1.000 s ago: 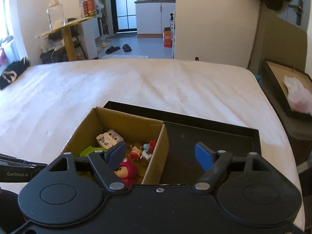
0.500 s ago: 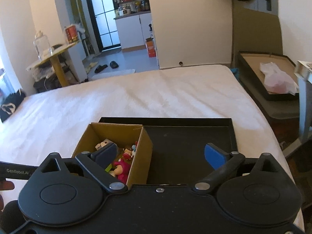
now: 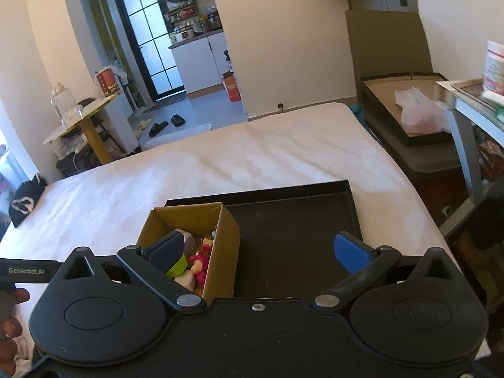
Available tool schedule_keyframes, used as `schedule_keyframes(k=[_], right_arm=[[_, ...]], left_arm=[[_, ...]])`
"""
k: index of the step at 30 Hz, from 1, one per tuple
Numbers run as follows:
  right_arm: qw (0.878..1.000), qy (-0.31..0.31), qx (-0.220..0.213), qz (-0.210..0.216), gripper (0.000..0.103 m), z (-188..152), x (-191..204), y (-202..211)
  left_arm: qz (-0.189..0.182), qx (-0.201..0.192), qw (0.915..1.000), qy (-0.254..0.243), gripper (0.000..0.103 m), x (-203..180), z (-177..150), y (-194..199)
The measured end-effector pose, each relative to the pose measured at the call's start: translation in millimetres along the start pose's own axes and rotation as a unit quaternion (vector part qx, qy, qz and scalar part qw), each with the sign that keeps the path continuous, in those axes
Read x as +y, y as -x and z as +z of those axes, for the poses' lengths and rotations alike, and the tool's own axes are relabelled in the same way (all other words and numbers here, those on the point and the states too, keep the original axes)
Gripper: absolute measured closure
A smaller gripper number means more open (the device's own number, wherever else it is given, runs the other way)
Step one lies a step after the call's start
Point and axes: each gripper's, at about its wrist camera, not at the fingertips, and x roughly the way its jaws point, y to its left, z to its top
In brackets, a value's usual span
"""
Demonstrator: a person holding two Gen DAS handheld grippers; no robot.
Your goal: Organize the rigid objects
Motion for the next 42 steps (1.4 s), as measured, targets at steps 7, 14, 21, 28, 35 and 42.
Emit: schedule_keyframes(k=[7, 14, 21, 28, 35, 42], right_arm=[[1.000, -0.006, 0.007, 0.007, 0.000, -9, -3, 22], [1.000, -0.001, 0.012, 0.012, 0.000, -17, 5, 48], [0.999, -0.005, 0.033, 0.017, 0.000, -24, 10, 64], [0.999, -0.005, 0.037, 0.005, 0.000, -29, 13, 77], [0.999, 0.002, 0.045, -0.021, 0.000, -24, 16, 91], [0.998, 0.033, 0.052, -0.029, 0.000, -28, 29, 98]], left_arm=[[-0.001, -0.003, 1.0000, -0.009, 0.007, -4, -10, 22], [-0.004, -0.004, 0.9998, -0.021, 0.006, -5, -21, 44], [-0.010, -0.003, 0.9994, -0.032, 0.006, -5, -35, 64], [-0.016, -0.003, 0.9992, -0.036, 0.006, -4, -41, 81], [-0.004, -0.007, 0.9991, -0.042, 0.006, -2, -45, 99], [-0.004, -0.017, 0.9989, -0.044, 0.006, -1, -52, 111]])
